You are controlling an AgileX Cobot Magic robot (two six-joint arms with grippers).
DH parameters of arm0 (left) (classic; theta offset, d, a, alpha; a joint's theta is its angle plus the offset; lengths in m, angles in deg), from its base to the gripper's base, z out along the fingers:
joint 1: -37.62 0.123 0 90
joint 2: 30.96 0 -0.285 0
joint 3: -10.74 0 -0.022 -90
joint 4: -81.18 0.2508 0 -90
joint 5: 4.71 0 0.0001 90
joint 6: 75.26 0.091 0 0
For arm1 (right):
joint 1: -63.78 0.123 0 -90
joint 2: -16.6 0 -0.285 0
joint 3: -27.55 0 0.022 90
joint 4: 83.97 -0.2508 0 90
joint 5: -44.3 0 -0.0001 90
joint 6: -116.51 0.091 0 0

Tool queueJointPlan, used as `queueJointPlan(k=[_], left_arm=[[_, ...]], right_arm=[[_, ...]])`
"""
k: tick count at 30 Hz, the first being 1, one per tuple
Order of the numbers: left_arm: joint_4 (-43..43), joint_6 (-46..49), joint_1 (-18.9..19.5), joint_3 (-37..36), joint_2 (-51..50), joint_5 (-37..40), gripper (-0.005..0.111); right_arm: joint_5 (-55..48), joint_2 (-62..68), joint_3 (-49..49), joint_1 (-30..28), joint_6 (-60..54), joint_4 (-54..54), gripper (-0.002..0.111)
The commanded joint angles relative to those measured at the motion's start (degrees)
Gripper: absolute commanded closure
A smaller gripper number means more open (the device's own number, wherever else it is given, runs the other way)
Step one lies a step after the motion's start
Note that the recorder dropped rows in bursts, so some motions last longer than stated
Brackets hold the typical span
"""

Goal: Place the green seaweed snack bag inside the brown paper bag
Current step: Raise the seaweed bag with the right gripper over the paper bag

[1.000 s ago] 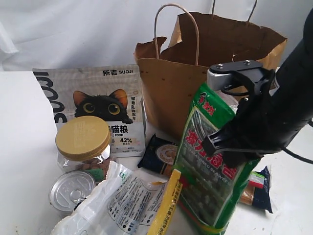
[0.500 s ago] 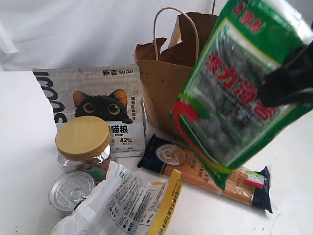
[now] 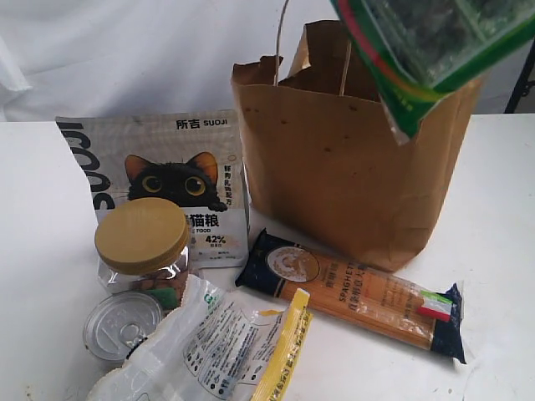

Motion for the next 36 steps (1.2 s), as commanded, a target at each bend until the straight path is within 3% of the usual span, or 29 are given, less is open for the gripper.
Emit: queueJointPlan(k=[1, 11, 16, 31, 36], left_arm=[[0.0, -0.1, -0.3, -0.3, 0.2, -0.5, 0.106], [0.0, -0.1, -0.3, -0.3, 0.2, -0.5, 0.106], [0.0, -0.1, -0.3, -0.3, 0.2, -0.5, 0.106], [0.0, -0.1, -0.3, -0.3, 0.2, -0.5, 0.106], [0.0, -0.1, -0.3, -0.3, 0.2, -0.5, 0.106]], right_arm=[[1.8, -0.4, -3.3, 0.0, 0.6, 1.9, 0.108], [4.0, -0.5, -8.3, 0.0, 0.0, 0.4, 0.108], [6.0, 0.4, -8.6, 0.0, -0.7, 5.1, 0.108], [16.2, 20.0, -8.6, -0.1, -9.3, 12.0, 0.108], [15.3, 23.8, -8.6, -2.2, -12.1, 8.7, 0.108]])
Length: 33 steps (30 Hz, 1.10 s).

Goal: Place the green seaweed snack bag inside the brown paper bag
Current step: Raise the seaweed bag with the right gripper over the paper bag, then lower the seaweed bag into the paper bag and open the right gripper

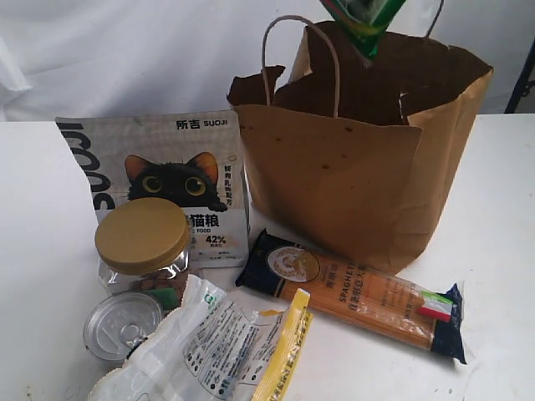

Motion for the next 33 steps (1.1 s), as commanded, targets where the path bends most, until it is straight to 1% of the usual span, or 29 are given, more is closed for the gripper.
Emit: queueJointPlan(k=[1, 3, 10, 14, 19, 24, 30, 33], left_arm=[[0.0, -0.1, -0.3, -0.3, 0.2, -0.5, 0.106], [0.0, -0.1, -0.3, -0.3, 0.2, -0.5, 0.106], [0.0, -0.1, -0.3, -0.3, 0.2, -0.5, 0.106], [0.0, -0.1, -0.3, -0.3, 0.2, -0.5, 0.106], [0.0, -0.1, -0.3, -0.3, 0.2, -0.5, 0.106], [0.0, -0.1, -0.3, -0.3, 0.2, -0.5, 0.106], [0.0, -0.1, -0.3, -0.3, 0.2, -0.5, 0.106], [0.0, -0.1, -0.3, -0.3, 0.2, -0.5, 0.106]], right_arm=[[-0.1, 2.4, 0.0, -2.1, -4.1, -3.1, 0.108], [-1.8, 3.2, 0.0, -3.0, -6.7, -6.1, 0.108], [-9.0, 4.0, 0.0, -5.9, -9.5, -6.7, 0.108], [-11.9, 4.0, 0.0, -7.1, -11.1, -9.6, 0.108], [-11.4, 4.0, 3.3, -7.0, -12.2, -10.8, 0.108], [-7.9, 4.0, 7.6, -7.0, -12.1, -10.7, 0.108], [-5.4, 4.0, 8.0, -7.0, -10.3, -10.7, 0.108], [-5.3, 4.0, 8.0, -7.0, -9.8, -10.7, 0.101]])
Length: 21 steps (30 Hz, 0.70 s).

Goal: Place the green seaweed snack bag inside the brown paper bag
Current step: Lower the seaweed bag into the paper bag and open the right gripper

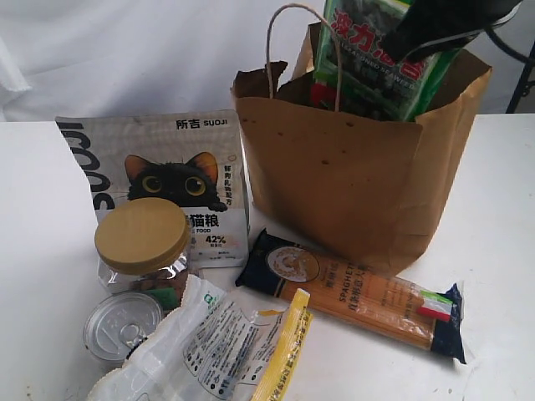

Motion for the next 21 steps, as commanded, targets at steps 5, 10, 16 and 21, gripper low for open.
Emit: queueJointPlan(k=[5, 10, 16, 21], left_arm=[[0.0, -0.1, -0.3, -0.3, 0.2, -0.5, 0.106], [0.0, -0.1, -0.3, -0.3, 0.2, -0.5, 0.106], [0.0, -0.1, -0.3, -0.3, 0.2, -0.5, 0.106], [0.0, -0.1, -0.3, -0.3, 0.2, -0.5, 0.106]], right_arm=[[1.3, 0.5, 0.2, -0.3, 2.8, -0.1, 0.068], [2.2, 0.6, 0.2, -0.3, 6.1, 0.4, 0.043], [3.5, -2.0, -1.9, -0.3, 8.9, 0.4, 0.043], [3.0, -6.9, -3.9, -0.3, 14.6, 1.6, 0.062]])
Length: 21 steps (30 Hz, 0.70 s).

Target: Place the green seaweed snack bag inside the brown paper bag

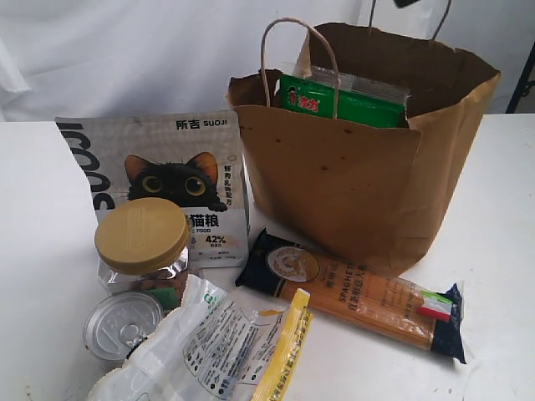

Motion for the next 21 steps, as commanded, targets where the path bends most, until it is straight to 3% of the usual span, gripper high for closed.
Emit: queueJointPlan(k=[1, 2, 5, 6, 14, 21], left_arm=[[0.0, -0.1, -0.3, -0.3, 0.2, -0.5, 0.106], [0.0, -0.1, -0.3, -0.3, 0.2, -0.5, 0.106], [0.0, -0.1, -0.3, -0.3, 0.2, -0.5, 0.106], [0.0, -0.1, -0.3, -0.3, 0.2, -0.5, 0.106], [0.0, -0.1, -0.3, -0.3, 0.2, -0.5, 0.106], [0.0, -0.1, -0.3, -0.3, 0.2, -0.5, 0.106]], right_arm=[[-0.3, -4.2, -1.0, -0.3, 4.8, 1.4, 0.07], [-0.4, -5.4, -1.0, -0.3, 5.5, 1.4, 0.083], [-1.4, -7.2, -1.0, -0.3, 6.1, 1.4, 0.106], [-1.6, -8.4, -0.8, -0.3, 7.2, 1.4, 0.108], [9.6, -19.5, 12.6, -0.3, 12.5, 1.5, 0.108], [25.4, -29.8, 35.9, -0.3, 16.3, -0.3, 0.108]])
